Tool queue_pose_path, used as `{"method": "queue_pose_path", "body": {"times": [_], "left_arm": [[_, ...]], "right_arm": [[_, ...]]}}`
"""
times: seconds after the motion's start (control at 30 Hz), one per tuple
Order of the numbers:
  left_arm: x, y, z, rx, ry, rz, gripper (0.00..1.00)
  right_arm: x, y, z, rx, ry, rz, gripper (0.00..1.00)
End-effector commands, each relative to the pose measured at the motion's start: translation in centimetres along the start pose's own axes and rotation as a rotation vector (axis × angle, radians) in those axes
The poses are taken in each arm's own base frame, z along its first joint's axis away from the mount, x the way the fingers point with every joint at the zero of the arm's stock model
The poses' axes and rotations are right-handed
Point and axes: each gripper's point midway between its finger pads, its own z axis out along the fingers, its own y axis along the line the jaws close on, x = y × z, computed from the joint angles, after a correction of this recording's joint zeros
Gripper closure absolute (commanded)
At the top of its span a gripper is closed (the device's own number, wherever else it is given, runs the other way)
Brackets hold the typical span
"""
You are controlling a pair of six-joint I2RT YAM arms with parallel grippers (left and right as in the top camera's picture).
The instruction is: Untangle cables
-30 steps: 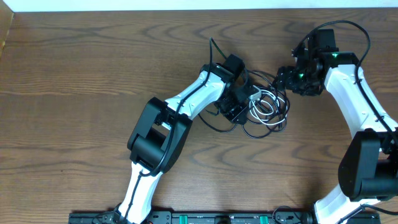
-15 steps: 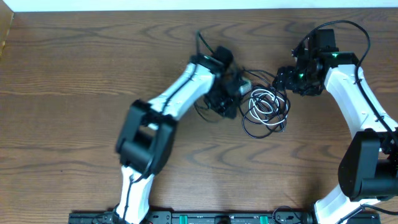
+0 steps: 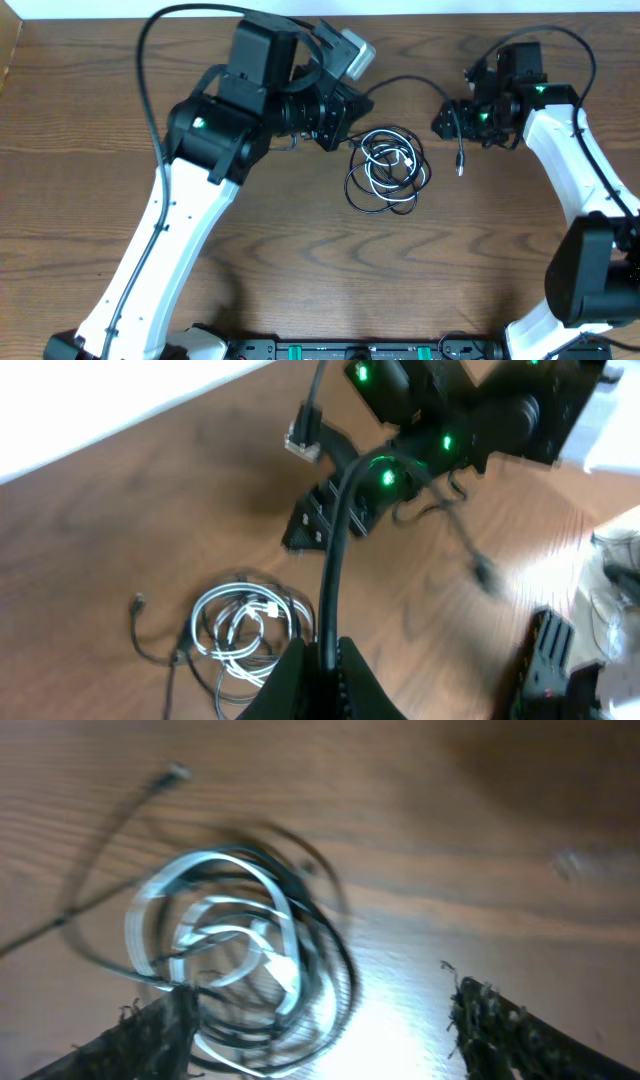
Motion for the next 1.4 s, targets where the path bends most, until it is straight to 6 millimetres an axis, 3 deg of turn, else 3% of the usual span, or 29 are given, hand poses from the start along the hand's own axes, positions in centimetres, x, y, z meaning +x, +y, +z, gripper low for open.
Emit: {"method": "queue_pose_path", "body": {"times": [0.0, 0.2, 0.4, 0.6, 0.8, 0.9, 1.07, 1.37], "left_arm": [[-2.4, 0.5, -1.7, -0.077, -0.1, -0.061, 0.93], [-7.4, 0.2, -5.8, -0.11, -0.329, -0.072, 0.93], [-12.3, 0.1, -13.5, -0.124, -0.6, -0.166, 0.93], [-14.2, -1.8, -20.2, -0.111, -0.789, -0.189, 0.93], [-15.4, -4.8, -24.5, -0.097, -0.92, -0.102, 0.93], [-16.0, -4.9, -26.7, -0.149, -1.007, -0.101, 0.93], [-16.0, -3.2, -28.4, -0.265, -1.079, -0.154, 0.93], [-15.8, -3.0, -28.2, -0.272, -1.068, -0.163, 0.93]], "right_arm": [[-1.8, 4.3, -3.6, -0.127, -0.102, -0.113, 0.2], [-0.9, 6.5, -2.6, -0.176, -0.069, -0.147, 0.16], [-0.5, 9.6, -0.9, -0.196, -0.061, -0.228, 0.15], [-0.5, 12.0, 0.5, -0.213, -0.08, -0.294, 0.15], [-0.1, 13.2, 0.9, -0.228, -0.077, -0.321, 0.15], [0.1, 13.5, 0.9, -0.232, -0.073, -0.325, 0.15], [0.7, 14.4, 1.2, -0.241, -0.056, -0.325, 0.15], [3.1, 17.5, 2.5, -0.277, -0.014, -0.38, 0.16]]}}
